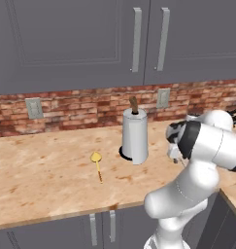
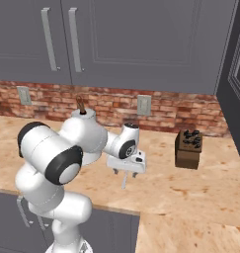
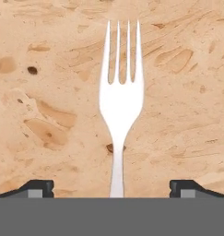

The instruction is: Take the fork and place it on the left side of the plate. Then take the spoon and place it on the right side of the plate. Make sure they're directly next to the plate.

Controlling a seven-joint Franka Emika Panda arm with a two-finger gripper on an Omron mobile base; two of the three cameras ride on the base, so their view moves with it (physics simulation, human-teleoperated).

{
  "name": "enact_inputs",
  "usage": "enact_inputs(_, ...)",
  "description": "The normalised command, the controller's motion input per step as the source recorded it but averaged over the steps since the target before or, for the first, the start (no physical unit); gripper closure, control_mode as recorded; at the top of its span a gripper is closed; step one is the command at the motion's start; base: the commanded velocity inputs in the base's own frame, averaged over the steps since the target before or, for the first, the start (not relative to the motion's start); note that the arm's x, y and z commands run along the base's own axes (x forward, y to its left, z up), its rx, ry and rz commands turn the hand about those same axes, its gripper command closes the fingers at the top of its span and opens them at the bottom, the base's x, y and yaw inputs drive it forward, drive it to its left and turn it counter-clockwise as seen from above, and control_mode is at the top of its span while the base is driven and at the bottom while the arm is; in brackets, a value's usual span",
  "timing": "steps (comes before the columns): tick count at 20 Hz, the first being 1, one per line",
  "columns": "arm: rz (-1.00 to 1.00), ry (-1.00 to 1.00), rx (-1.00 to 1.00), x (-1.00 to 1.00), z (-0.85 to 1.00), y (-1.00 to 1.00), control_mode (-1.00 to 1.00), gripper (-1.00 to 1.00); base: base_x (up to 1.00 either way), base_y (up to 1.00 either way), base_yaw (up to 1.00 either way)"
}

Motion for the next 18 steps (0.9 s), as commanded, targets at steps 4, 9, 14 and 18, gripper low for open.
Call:
enact_inputs(4, 0.08, 0.00, 0.00, 0.15, -0.22, 0.00, -1.00, -1.00, 0.00, 0.00, 0.00)
enact_inputs(9, 0.08, 0.02, 0.00, 0.21, -0.29, 0.00, -1.00, -1.00, 0.00, 0.00, 0.00)
enact_inputs(14, 0.06, 0.01, -0.03, 0.05, -0.53, 0.16, -1.00, 1.00, 0.00, 0.00, 0.00)
enact_inputs(18, 0.04, -0.03, -0.08, -0.01, -0.64, 0.40, -1.00, 1.00, 0.00, 0.00, 0.00)
